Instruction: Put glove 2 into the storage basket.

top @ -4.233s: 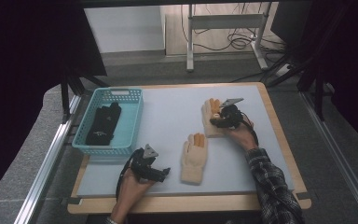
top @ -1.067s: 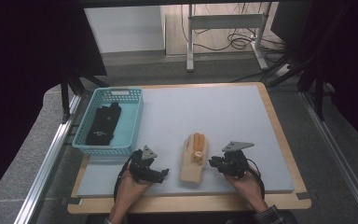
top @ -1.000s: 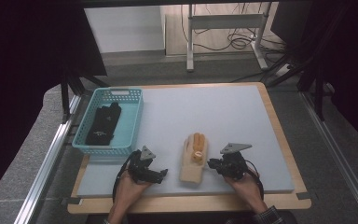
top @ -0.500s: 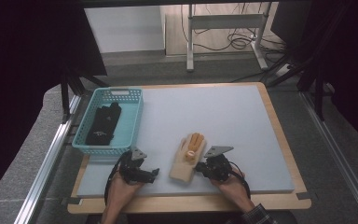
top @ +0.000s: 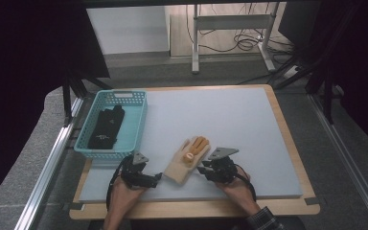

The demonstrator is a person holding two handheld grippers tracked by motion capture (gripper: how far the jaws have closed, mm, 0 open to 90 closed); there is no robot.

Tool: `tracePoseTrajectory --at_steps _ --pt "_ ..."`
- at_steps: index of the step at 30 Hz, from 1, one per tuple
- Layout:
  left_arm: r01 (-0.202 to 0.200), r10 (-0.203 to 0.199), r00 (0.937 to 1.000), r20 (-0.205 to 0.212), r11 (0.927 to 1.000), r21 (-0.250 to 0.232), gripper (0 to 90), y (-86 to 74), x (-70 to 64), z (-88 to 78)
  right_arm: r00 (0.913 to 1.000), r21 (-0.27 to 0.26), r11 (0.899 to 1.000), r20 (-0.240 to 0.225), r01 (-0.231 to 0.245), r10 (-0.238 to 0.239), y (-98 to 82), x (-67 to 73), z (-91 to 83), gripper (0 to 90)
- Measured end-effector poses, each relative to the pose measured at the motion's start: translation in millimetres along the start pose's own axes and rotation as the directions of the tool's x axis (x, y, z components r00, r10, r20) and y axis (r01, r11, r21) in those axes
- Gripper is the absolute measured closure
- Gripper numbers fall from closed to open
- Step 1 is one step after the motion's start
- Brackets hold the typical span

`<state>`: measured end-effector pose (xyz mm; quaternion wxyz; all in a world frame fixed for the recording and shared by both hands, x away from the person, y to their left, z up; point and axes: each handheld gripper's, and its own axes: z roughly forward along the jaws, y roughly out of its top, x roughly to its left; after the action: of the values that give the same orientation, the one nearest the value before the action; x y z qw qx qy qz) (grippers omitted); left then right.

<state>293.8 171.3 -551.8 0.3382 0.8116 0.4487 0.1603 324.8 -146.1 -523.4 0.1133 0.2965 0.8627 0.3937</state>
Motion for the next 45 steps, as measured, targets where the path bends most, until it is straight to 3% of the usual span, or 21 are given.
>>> tracePoseTrajectory --at_steps 3,7,11,18,22,27,33,38,45 --pt "0.002 -0.002 1.0000 0.002 1.0000 0.002 0.9 0.1 0.2 0.1 0.9980 -0.014 1.000 0.060 -0.019 0.020 -6.0 -17.5 -12.5 49.7" --pt "0.004 -0.004 1.0000 0.003 1.0000 0.002 0.8 0.1 0.3 0.2 0.9892 -0.020 0.999 0.139 -0.045 0.047 -15.7 -41.7 -27.4 35.5" --pt "0.002 -0.002 1.0000 0.001 1.0000 0.000 0.8 -0.1 0.2 0.2 0.9751 -0.027 0.997 0.208 -0.072 0.076 -27.8 -61.2 -41.8 25.3" --pt "0.003 -0.003 1.0000 0.002 1.0000 -0.003 0.8 -0.4 0.4 0.2 0.9451 -0.018 0.991 0.300 -0.131 0.130 -46.9 -87.5 -59.5 18.9" --pt "0.005 -0.005 1.0000 0.004 1.0000 -0.002 0.8 -0.4 0.5 0.2 0.9407 0.011 0.992 0.319 -0.125 0.115 -52.8 -89.4 -58.0 17.2" --pt "0.006 -0.006 1.0000 0.005 1.0000 -0.003 1.1 -0.5 0.7 -0.2 0.9456 0.004 0.988 0.292 -0.152 0.145 -56.1 -93.4 -57.1 15.4" --pt "0.007 -0.007 0.9997 0.023 1.0000 -0.006 3.0 -1.3 3.4 -2.9 0.9452 0.003 0.989 0.294 -0.149 0.141 -56.6 -92.9 -56.8 15.3" --pt "0.054 -0.053 0.9948 0.087 0.9985 -0.013 3.5 1.7 7.3 -11.6 0.9450 0.002 0.989 0.295 -0.149 0.141 -56.7 -93.0 -56.8 15.3" --pt "0.066 -0.059 0.9870 0.150 0.9969 -0.042 4.1 14.6 1.2 -18.4 0.9451 0.002 0.989 0.294 -0.149 0.142 -56.8 -93.0 -56.8 15.3"
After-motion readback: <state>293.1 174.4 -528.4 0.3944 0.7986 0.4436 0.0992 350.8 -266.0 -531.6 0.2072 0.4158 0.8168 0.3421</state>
